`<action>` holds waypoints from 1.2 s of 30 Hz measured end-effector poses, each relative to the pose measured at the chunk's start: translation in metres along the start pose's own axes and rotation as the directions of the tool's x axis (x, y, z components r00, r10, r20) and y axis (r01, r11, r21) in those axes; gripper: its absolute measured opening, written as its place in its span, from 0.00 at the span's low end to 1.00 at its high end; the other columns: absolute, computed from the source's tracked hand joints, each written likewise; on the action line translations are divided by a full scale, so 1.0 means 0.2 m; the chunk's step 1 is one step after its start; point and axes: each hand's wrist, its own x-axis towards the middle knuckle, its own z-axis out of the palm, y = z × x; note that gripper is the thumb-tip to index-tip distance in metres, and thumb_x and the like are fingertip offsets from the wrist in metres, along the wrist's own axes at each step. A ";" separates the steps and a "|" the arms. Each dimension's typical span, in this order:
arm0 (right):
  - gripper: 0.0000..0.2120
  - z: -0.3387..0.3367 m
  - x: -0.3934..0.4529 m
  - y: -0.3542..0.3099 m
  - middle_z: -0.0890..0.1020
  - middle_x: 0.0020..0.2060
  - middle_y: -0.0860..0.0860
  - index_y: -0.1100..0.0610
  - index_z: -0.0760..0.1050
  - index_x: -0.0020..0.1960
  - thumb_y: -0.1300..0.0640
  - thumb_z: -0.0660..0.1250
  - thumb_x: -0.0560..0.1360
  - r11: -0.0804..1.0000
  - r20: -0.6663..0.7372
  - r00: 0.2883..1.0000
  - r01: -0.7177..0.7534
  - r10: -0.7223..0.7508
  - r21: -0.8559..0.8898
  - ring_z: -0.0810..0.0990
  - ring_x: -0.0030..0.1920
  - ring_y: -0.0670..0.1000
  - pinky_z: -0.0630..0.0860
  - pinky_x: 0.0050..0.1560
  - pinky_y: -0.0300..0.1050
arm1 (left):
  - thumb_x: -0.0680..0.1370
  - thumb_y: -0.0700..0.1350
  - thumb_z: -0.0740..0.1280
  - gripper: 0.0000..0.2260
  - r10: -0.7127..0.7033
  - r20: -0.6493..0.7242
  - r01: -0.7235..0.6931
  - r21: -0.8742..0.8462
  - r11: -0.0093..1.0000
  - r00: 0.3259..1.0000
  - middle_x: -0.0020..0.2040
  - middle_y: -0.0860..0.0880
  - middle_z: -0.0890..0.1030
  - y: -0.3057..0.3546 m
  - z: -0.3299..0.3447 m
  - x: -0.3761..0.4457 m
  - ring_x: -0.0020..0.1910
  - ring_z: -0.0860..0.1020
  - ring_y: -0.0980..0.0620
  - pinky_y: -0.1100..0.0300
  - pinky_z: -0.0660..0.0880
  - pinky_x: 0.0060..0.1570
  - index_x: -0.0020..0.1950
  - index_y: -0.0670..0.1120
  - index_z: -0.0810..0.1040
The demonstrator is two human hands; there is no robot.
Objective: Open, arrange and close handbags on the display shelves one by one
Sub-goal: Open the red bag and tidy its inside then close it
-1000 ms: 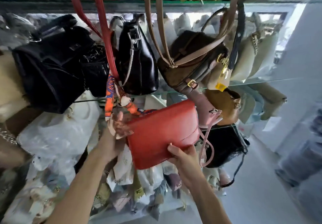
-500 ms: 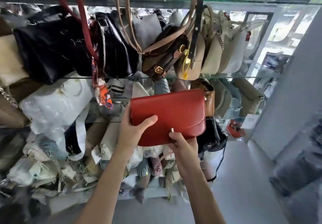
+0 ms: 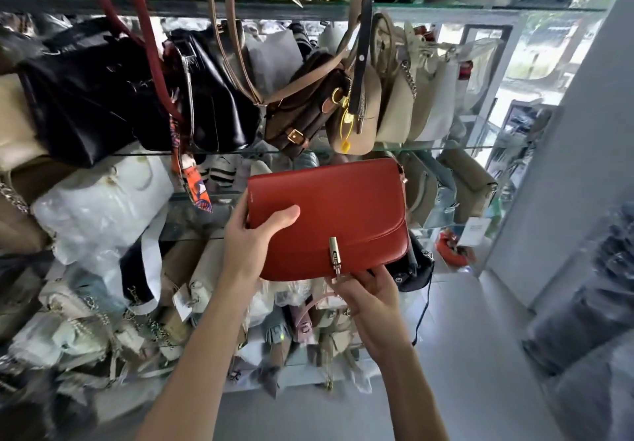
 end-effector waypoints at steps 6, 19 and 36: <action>0.44 -0.10 0.04 -0.10 0.83 0.57 0.52 0.39 0.64 0.75 0.60 0.75 0.63 0.976 -0.093 0.995 -0.048 0.029 -0.212 0.82 0.54 0.52 0.80 0.60 0.51 | 0.67 0.42 0.82 0.23 0.048 0.012 -0.048 0.063 0.997 0.999 0.51 0.51 0.88 0.01 -0.14 -0.02 0.49 0.87 0.51 0.63 0.81 0.41 0.60 0.53 0.83; 0.44 -0.07 0.05 -0.05 0.85 0.57 0.56 0.54 0.74 0.67 0.62 0.87 0.54 0.912 0.037 0.999 0.004 0.013 -0.411 0.86 0.57 0.57 0.84 0.52 0.53 | 0.65 0.48 0.82 0.28 0.048 0.179 -0.084 0.203 0.976 0.983 0.54 0.57 0.86 0.06 -0.28 -0.06 0.52 0.85 0.56 0.54 0.79 0.54 0.62 0.64 0.78; 0.46 -0.05 0.00 -0.09 0.85 0.58 0.57 0.57 0.75 0.68 0.57 0.87 0.52 0.941 0.075 0.997 0.053 -0.030 -0.333 0.85 0.58 0.59 0.83 0.56 0.57 | 0.56 0.63 0.85 0.57 0.198 0.440 -0.475 0.718 0.508 0.876 0.61 0.76 0.64 0.20 -0.43 -0.10 0.57 0.70 0.69 0.65 0.68 0.57 0.77 0.65 0.56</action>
